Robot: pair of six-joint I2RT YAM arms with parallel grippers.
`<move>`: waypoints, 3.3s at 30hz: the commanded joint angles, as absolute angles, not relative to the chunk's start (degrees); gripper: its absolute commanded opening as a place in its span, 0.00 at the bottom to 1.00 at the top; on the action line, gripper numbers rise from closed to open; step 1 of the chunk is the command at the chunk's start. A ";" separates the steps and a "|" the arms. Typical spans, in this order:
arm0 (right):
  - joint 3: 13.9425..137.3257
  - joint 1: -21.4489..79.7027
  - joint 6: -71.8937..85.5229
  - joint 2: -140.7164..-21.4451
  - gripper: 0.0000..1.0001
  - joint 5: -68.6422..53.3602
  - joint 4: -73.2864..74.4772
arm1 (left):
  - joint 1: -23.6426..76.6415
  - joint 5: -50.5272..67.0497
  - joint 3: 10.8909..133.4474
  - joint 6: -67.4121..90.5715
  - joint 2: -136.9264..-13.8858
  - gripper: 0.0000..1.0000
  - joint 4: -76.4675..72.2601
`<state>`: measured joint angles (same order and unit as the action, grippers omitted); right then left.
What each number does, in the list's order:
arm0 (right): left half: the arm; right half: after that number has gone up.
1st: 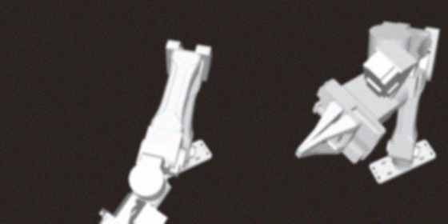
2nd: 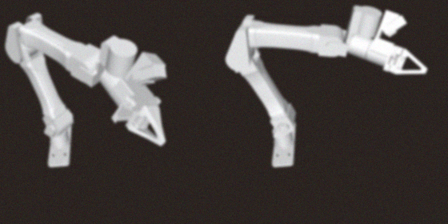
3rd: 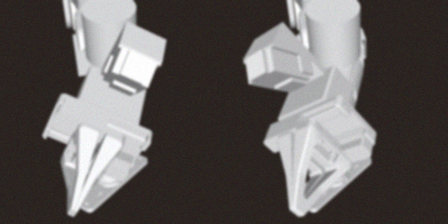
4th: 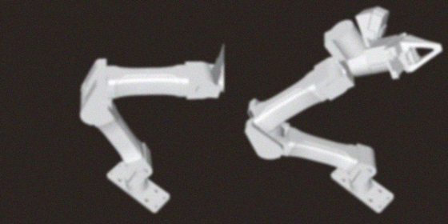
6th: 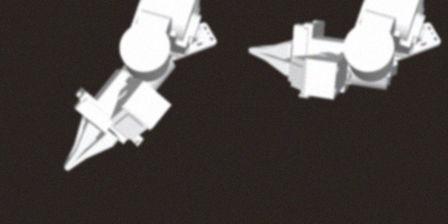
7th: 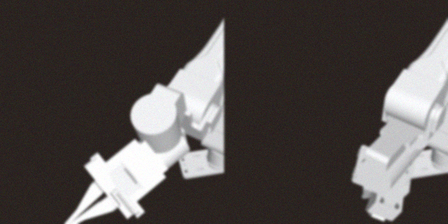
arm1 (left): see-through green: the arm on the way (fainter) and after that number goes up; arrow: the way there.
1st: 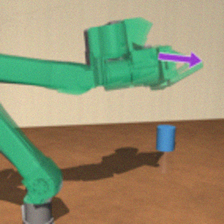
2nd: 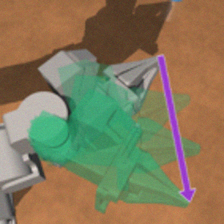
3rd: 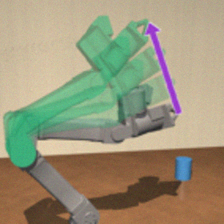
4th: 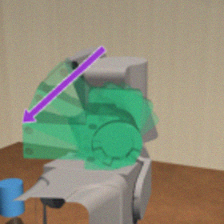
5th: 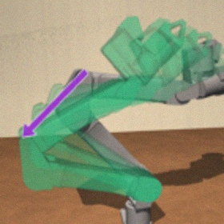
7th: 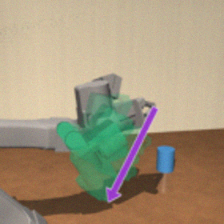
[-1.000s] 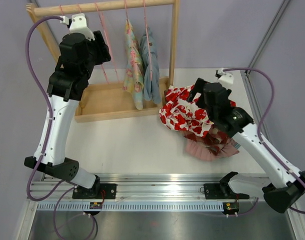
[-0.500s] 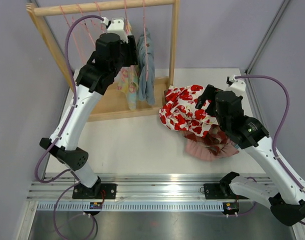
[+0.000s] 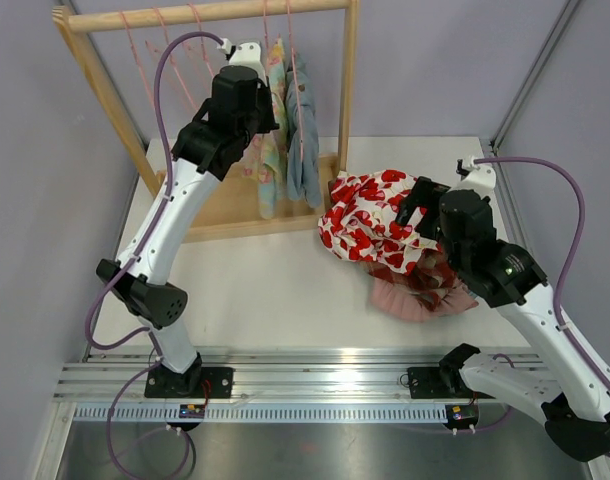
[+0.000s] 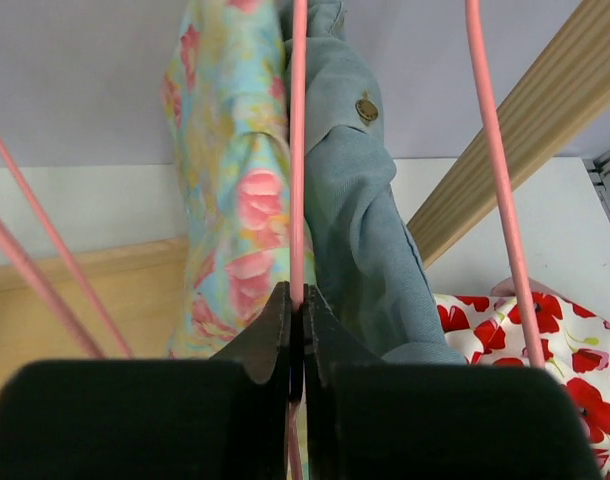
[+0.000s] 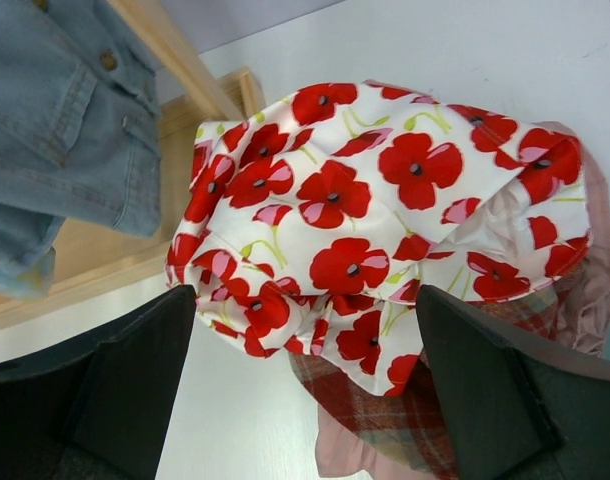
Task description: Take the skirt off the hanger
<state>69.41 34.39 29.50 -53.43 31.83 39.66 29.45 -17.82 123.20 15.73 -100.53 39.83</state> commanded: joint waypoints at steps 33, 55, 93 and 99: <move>106.16 60.11 12.48 -87.09 0.99 13.62 20.65 | 34.10 -23.47 120.15 14.33 -79.37 0.00 39.64; 107.93 62.75 13.18 -95.62 0.40 19.95 17.76 | 34.36 -21.71 111.89 17.40 -71.46 0.00 36.91; 78.11 55.31 -12.92 -55.45 0.00 54.51 2.90 | 34.37 -27.78 98.44 15.03 -62.05 0.00 35.86; 91.13 36.94 -7.91 -63.89 0.00 47.72 7.73 | 34.45 -26.11 99.14 15.38 -62.66 0.00 37.26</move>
